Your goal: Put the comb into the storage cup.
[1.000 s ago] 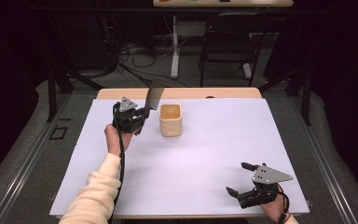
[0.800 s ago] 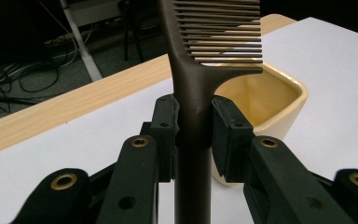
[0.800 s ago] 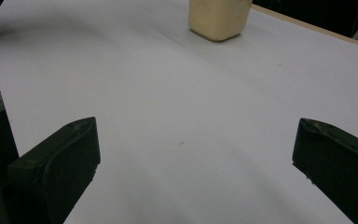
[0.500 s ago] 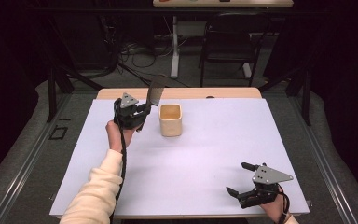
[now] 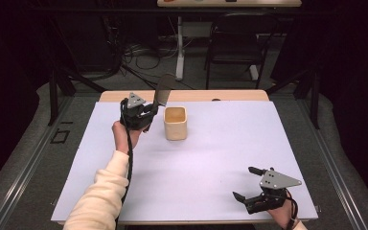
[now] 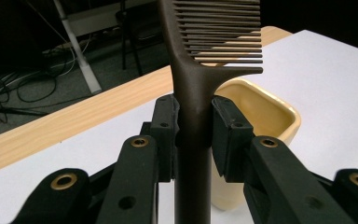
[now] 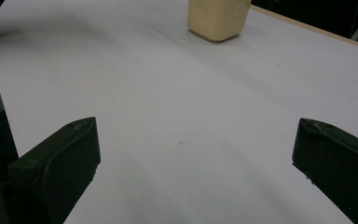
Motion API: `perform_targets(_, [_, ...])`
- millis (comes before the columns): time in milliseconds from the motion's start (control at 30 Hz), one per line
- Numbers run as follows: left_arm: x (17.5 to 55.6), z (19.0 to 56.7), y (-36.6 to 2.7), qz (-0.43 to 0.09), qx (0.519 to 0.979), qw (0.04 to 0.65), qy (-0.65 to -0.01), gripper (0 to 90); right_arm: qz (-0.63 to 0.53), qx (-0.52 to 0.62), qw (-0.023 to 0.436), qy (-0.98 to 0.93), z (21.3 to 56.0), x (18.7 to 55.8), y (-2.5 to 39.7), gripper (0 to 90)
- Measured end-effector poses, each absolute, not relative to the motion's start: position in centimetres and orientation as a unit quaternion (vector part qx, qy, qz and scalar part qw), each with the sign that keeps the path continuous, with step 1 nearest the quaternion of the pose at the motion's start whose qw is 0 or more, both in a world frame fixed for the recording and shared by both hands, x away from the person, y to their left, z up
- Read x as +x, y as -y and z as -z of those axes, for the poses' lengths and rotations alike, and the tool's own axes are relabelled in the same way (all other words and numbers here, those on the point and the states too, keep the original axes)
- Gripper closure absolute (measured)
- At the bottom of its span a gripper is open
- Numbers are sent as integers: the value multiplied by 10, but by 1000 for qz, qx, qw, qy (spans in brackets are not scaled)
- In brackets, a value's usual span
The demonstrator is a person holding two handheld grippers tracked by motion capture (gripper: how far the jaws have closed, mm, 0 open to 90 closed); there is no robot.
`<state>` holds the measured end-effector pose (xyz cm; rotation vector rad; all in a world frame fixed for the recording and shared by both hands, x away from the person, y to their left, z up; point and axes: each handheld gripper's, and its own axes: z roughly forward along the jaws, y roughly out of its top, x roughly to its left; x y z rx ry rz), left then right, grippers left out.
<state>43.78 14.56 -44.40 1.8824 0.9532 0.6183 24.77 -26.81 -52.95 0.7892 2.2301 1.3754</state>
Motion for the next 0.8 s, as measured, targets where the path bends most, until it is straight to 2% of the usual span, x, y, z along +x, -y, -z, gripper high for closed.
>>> perform_targets(800, [443,439,-134,-253,761,468,-372,721,-492,283,201,-798,530,248,268,3])
